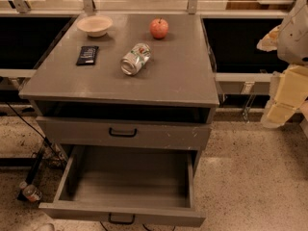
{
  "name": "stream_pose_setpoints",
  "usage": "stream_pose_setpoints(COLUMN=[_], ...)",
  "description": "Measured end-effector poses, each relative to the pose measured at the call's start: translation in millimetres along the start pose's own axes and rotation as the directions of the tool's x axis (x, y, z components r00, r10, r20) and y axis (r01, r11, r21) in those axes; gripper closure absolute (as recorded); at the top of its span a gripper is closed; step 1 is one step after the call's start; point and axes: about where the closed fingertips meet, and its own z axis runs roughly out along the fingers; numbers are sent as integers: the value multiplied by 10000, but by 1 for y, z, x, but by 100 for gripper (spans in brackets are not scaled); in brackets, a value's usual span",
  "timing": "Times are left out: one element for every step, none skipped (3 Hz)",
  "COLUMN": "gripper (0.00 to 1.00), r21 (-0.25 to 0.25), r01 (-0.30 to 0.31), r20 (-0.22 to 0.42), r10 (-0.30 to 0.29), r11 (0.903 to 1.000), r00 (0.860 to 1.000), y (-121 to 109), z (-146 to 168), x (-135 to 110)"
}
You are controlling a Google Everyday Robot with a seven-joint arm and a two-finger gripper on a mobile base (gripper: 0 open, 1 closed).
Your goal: Close middle drawer
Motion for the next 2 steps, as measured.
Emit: stream_pose_setpoints(gripper=[0, 19], r21=[1, 1], r01=[0, 0], r20=[0, 0], r10=[0, 0], r11=[10000, 10000], r00=[10000, 10000], y=[0, 0], z=[0, 0], x=[0, 0])
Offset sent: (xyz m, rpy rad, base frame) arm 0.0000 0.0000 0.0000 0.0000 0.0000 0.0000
